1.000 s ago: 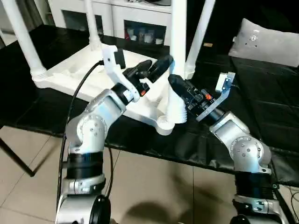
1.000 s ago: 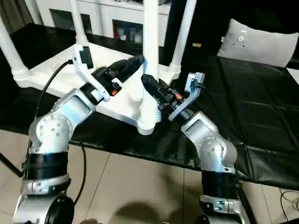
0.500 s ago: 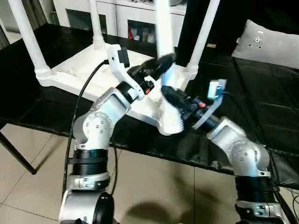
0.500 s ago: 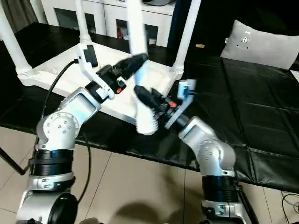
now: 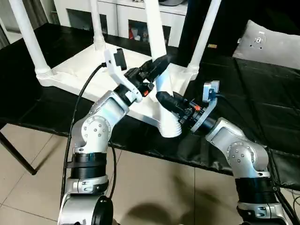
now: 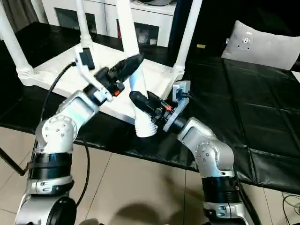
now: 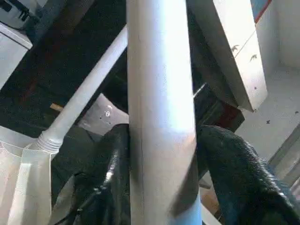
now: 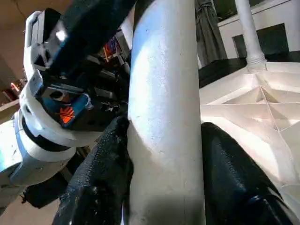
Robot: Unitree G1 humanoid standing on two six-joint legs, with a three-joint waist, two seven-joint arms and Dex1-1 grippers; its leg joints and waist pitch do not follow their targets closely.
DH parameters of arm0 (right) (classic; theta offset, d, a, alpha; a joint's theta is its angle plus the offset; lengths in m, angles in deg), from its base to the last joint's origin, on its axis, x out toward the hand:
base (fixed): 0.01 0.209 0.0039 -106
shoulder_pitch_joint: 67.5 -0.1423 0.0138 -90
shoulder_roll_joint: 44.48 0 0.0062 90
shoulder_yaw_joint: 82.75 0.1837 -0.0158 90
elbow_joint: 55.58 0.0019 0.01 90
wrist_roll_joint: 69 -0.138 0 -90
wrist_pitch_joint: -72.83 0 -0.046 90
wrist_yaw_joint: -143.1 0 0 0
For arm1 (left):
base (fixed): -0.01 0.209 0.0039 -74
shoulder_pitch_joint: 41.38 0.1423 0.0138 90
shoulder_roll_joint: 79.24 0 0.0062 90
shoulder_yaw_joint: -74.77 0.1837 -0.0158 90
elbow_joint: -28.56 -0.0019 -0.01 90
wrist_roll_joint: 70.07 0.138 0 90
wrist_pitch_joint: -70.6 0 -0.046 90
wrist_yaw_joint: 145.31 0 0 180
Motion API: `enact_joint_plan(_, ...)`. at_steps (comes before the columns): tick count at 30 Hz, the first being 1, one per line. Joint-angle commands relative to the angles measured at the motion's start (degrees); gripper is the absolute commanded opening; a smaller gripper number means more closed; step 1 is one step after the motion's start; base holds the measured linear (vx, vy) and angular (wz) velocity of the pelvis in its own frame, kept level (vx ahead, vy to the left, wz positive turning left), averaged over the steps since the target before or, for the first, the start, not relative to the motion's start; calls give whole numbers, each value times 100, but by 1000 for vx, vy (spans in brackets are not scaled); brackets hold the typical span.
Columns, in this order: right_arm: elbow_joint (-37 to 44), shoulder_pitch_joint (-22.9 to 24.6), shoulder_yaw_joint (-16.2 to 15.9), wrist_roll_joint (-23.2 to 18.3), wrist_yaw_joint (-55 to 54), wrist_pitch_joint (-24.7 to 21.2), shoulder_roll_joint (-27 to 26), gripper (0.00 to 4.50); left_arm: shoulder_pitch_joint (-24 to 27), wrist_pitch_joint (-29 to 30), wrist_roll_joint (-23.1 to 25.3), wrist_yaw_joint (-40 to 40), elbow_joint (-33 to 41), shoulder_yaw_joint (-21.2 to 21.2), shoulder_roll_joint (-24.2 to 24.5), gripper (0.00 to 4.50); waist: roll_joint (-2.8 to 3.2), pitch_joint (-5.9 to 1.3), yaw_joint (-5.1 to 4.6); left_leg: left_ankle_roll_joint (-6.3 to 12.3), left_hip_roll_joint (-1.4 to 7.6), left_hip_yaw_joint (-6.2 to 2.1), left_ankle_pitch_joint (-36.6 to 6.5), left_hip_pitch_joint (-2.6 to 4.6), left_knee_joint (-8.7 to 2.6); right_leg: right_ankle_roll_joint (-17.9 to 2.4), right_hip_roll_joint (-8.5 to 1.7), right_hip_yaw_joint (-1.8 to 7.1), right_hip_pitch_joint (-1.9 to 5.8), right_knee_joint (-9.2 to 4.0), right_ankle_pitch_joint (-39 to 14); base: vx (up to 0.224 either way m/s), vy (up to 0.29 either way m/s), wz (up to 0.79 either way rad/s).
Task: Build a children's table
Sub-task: Move to table
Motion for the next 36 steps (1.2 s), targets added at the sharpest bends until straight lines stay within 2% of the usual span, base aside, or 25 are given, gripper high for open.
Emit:
enact_joint_plan(1, 0, 33, -22, 98, -82, 69, 67, 185, 10, -3, 1, 190, 155, 330, -14, 239, 1, -407, 8, 97, 128, 107, -429, 3, -421, -1051, -234, 152, 394, -337, -743, 0, 0, 0)
enact_joint_plan(2, 2, 42, -26, 108, -81, 72, 72, 184, 23, -49, 87, 205, 140, 387, 15, 214, 9, -406, 9, 92, 129, 105, -431, 3, -422, -1039, -232, 154, 391, -342, -724, 0, 0, 0)
enact_joint_plan(4, 6, 67, -47, 102, -80, 85, 107, 184, 64, -142, 239, 235, 122, 494, 49, 204, 24, -409, 2, 88, 130, 102, -407, 2, -422, -1025, -229, 155, 395, -337, -657, 0, 0, 0)
enact_joint_plan(6, 14, 77, -44, 102, -70, 68, 125, 184, 75, -167, 240, 266, 137, 512, 28, 202, -22, -416, -3, 97, 129, 112, -348, 3, -413, -1056, -228, 155, 403, -325, -550, 0, 0, 0)
enact_joint_plan(9, 30, 84, -63, 133, -49, 14, 148, 184, 104, -186, 212, 340, 218, 557, 25, 181, -4, -410, 4, 105, 128, 112, -379, 2, -415, -1080, -237, 155, 401, -325, -631, 0, 0, 0)
enact_joint_plan(10, 40, 84, -77, 140, -42, 0, 155, 184, 112, -191, 208, 335, 230, 558, 21, 181, -18, -405, 0, 106, 130, 114, -403, -1, -418, -1069, -236, 154, 401, -330, -707, 0, 0, 0)
enact_joint_plan(14, 49, 77, -76, 144, -49, -5, 169, 184, 152, -284, 219, 283, 186, 553, 14, 179, 1, -409, -9, 108, 133, 112, -394, 4, -413, -1076, -231, 157, 393, -329, -658, 0, 0, 0)
enact_joint_plan(24, 10, 87, -130, 225, -103, 60, 169, 184, 125, -406, 401, 260, 101, 619, 82, 179, 4, -415, -7, 105, 135, 107, -376, 7, -414, -1081, -231, 153, 399, -320, -611, 0, 0, 0)
enact_joint_plan(31, -5, 69, -136, 258, -134, 67, 192, 184, 123, -432, 448, 234, 93, 664, 83, 179, -13, -414, -7, 118, 128, 115, -348, 2, -405, -1097, -231, 156, 405, -315, -571, 0, 0, 0)
enact_joint_plan(33, -14, 66, -162, 290, -145, 78, 203, 184, 140, -501, 666, 232, 76, 816, 163, 179, -6, -417, -3, 131, 133, 110, -327, 6, -407, -1074, -231, 155, 402, -320, -581, 0, 0, 0)
enact_joint_plan(36, -19, 65, -178, 306, -149, 78, 206, 184, 146, -479, 699, 182, 63, 850, 145, 179, -14, -416, -4, 111, 133, 113, -297, 4, -406, -1069, -236, 156, 405, -310, -572, 0, 0, 0)
